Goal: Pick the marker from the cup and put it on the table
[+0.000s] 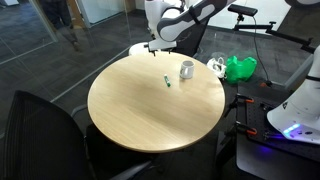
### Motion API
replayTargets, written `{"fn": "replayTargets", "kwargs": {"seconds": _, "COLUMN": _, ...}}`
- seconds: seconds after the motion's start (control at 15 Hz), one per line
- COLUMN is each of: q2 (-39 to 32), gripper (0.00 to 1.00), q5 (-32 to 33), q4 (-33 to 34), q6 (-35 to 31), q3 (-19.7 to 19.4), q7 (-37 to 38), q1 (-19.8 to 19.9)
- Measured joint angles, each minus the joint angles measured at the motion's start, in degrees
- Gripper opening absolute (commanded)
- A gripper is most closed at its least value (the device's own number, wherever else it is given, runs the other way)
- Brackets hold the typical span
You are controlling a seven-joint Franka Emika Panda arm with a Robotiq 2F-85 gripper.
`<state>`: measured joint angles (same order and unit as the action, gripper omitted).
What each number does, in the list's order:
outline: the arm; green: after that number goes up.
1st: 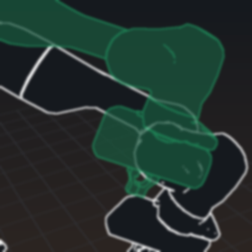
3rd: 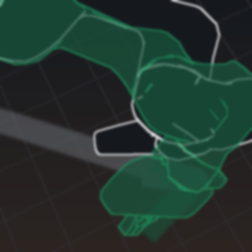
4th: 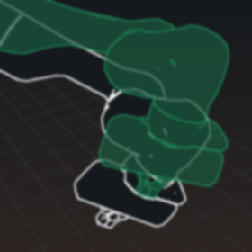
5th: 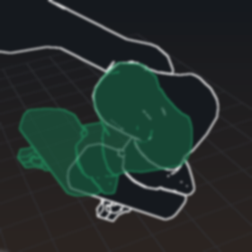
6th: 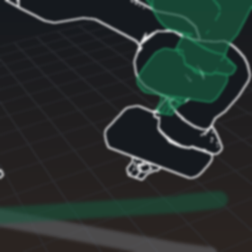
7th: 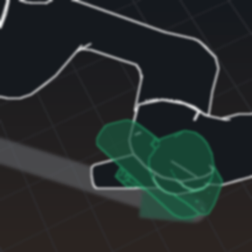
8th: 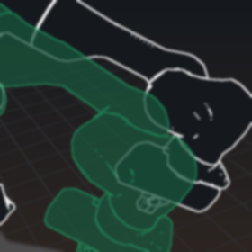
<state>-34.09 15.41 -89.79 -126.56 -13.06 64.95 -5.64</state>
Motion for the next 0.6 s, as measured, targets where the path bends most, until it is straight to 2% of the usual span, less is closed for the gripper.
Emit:
{"fn": "replayTargets", "kwargs": {"seconds": 0.33, "q2": 5.14, "gripper": 1.00, "q5": 0.86, "q4": -6.54, "q6": -5.08, "q3": 0.02, "q7": 0.13, "q1": -0.37}}
{"fn": "replayTargets", "kwargs": {"seconds": 0.6, "q2": 10.98, "gripper": 1.00, "q5": 6.74, "q4": -13.91, "q6": -11.47, "q3": -0.17, "q7": 5.14, "q1": -1.37}}
